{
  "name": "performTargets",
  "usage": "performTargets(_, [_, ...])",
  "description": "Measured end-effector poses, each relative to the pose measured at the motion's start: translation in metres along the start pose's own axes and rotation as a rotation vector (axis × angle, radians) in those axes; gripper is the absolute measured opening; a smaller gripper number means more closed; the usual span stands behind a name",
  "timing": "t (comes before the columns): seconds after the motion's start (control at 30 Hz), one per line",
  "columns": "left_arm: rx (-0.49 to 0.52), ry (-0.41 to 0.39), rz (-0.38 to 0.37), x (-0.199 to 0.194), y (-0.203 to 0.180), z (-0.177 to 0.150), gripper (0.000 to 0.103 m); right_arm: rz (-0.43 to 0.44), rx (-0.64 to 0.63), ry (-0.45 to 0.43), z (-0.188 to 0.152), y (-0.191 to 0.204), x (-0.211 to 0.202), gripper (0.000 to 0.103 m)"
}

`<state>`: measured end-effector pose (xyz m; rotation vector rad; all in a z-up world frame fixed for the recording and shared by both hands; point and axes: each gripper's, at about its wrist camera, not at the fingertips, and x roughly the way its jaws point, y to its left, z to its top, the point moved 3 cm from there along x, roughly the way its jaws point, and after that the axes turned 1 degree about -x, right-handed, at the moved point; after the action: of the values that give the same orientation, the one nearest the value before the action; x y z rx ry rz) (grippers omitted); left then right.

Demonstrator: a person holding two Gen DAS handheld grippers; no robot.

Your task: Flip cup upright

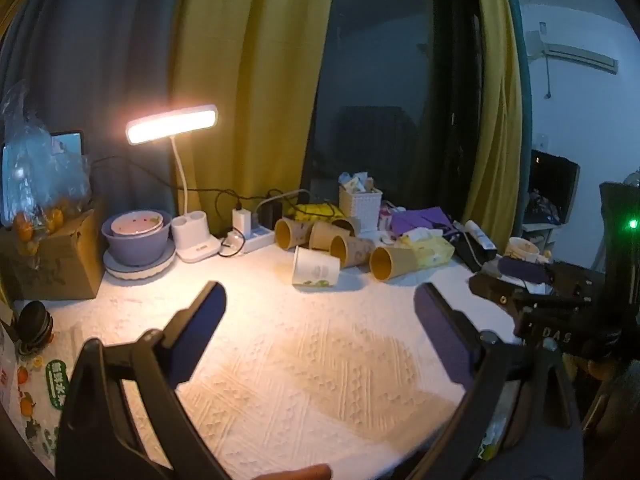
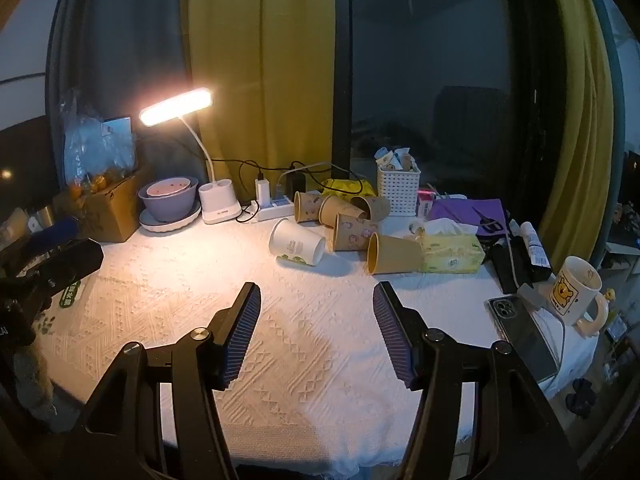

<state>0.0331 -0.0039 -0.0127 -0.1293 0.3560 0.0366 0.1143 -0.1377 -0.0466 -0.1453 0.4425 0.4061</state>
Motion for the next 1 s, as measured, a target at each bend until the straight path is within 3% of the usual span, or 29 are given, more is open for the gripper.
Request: performTargets(1.0, [0.015,0.018,-0.014,0.0010,-0.0012,0.0004,0.096,-0.015,0.008,-0.009,0.0006,-0.0055,-0.0039,0.062])
